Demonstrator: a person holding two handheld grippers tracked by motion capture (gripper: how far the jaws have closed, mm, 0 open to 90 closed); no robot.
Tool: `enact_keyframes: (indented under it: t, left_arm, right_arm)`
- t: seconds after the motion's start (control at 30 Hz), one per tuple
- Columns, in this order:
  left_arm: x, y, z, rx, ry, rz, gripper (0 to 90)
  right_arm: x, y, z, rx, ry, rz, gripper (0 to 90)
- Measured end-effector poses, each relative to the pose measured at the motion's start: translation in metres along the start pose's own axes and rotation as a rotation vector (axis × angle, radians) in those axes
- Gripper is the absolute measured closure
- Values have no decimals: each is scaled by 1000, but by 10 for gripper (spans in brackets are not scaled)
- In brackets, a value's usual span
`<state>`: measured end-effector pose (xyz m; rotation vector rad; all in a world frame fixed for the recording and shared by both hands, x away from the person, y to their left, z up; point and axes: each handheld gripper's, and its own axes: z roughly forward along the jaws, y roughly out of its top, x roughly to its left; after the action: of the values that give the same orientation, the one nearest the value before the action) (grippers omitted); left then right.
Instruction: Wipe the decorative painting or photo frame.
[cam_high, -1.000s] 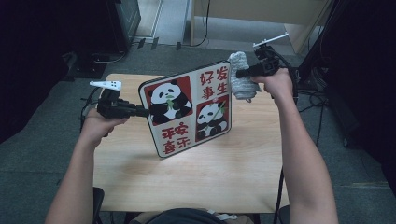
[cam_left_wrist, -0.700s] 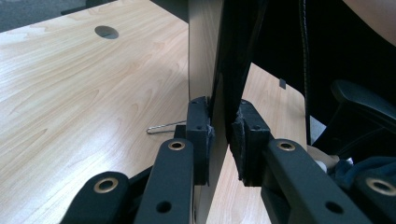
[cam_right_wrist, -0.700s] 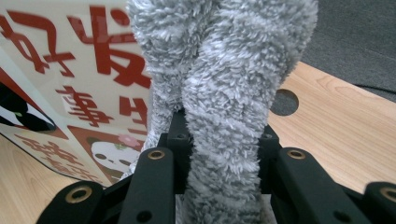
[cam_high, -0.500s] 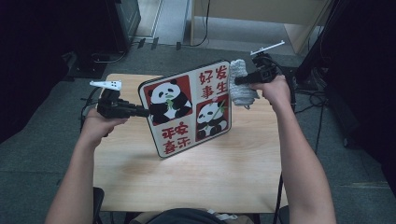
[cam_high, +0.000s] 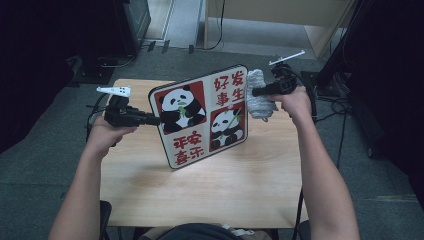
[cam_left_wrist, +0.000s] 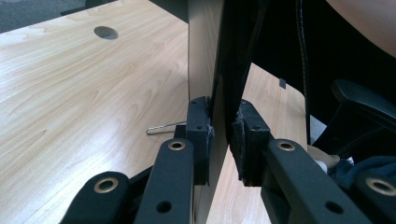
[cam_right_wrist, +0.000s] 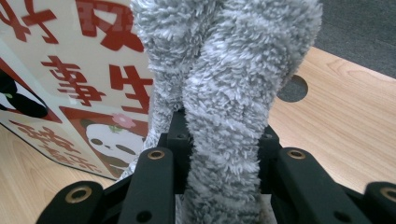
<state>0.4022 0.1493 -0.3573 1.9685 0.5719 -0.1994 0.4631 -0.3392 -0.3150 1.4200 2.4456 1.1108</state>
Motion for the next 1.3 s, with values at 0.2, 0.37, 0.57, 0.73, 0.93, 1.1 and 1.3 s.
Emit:
enact_keyframes:
  t: [0.2,0.37,0.57,0.73,0.93,1.1,1.3]
  left_arm:
    - [0,0,0,0,1,1,785]
    - [0,0,0,0,1,1,785]
    - [0,0,0,2,1,2,785]
    - [0,0,0,5,4,2,784]
    - [0,0,0,5,3,2,784]
    - [0,0,0,3,4,0,783]
    - [1,0,0,3,7,-1,783]
  right_arm:
    - [-3,-5,4,8,3,5,691]
    - [-6,-10,7,19,3,14,690]
    - [-12,-14,9,6,-24,27,690]
    - [-16,-16,12,19,-34,46,694]
    - [-17,-22,22,33,-45,55,696]
    - [-17,-26,25,36,-35,55,698]
    - [-18,-31,30,58,-35,56,699]
